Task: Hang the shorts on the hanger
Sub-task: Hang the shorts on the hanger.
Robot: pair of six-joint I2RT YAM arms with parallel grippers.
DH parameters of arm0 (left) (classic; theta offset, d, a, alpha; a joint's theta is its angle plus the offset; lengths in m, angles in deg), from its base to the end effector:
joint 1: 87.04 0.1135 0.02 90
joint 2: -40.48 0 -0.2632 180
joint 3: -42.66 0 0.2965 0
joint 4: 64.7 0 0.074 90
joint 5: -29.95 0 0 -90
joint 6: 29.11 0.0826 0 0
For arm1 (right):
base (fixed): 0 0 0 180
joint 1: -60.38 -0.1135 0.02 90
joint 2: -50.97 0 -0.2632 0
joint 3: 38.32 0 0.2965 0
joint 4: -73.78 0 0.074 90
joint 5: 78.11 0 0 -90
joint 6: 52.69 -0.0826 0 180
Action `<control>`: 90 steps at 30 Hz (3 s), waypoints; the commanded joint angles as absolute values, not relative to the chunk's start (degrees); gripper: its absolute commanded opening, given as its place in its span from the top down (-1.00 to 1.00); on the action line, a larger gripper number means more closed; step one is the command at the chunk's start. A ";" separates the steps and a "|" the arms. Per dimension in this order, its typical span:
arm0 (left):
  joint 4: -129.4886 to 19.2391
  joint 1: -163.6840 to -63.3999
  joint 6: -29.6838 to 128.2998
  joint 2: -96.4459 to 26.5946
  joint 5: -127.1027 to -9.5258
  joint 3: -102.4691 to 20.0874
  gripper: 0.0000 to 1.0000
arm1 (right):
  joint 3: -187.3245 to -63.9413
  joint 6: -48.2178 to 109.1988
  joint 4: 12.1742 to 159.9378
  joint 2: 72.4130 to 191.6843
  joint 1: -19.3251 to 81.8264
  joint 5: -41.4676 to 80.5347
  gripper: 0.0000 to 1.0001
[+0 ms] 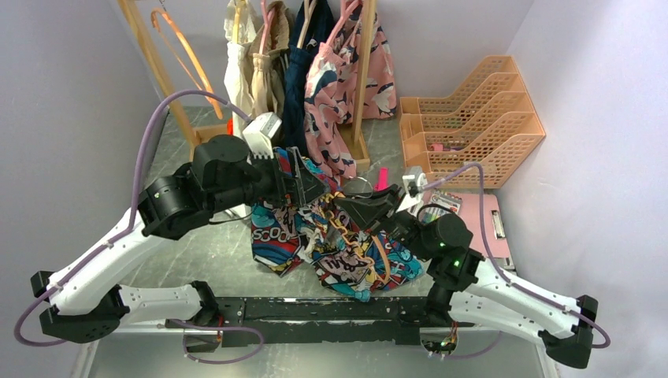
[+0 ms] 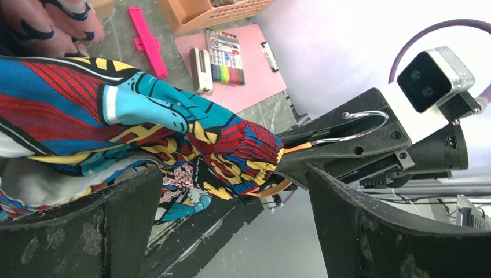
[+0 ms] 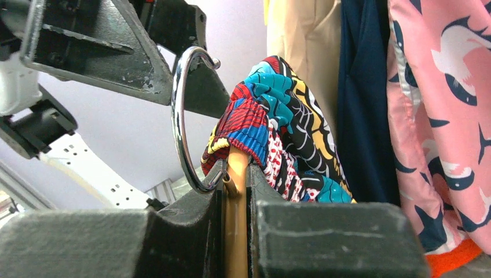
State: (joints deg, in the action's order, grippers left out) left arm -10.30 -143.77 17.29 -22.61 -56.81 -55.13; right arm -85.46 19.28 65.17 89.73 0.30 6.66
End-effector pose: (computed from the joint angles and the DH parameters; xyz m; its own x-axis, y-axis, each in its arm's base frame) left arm 0.1641 -0.2415 0.4642 -0.6895 -0.2043 -0.6949 0.4558 0.6232 -0.6355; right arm 0.1350 0.2195 0.3671 -0.1151 0.4180 -0.9011 -0.8245 0.4658 0.3213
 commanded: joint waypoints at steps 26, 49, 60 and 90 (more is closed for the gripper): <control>-25.03 -144.00 47.19 -8.44 -67.13 -43.78 -0.41 | -113.65 25.55 108.15 74.09 0.17 21.24 1.00; -19.79 -144.00 33.89 -9.68 -72.54 -40.74 -0.45 | -112.04 26.19 104.96 73.75 0.13 10.78 1.00; -18.91 -144.00 28.61 -13.86 -66.82 -39.15 -0.45 | -110.51 25.40 101.68 76.84 0.16 13.66 1.00; -20.41 -143.91 19.51 -13.67 -58.79 -37.38 -0.20 | -110.03 24.54 100.84 77.91 0.11 15.49 1.00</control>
State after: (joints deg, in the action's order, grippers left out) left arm -18.91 -143.77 19.63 -13.76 -58.69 -37.58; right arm -109.55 25.05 106.32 78.34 0.30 14.50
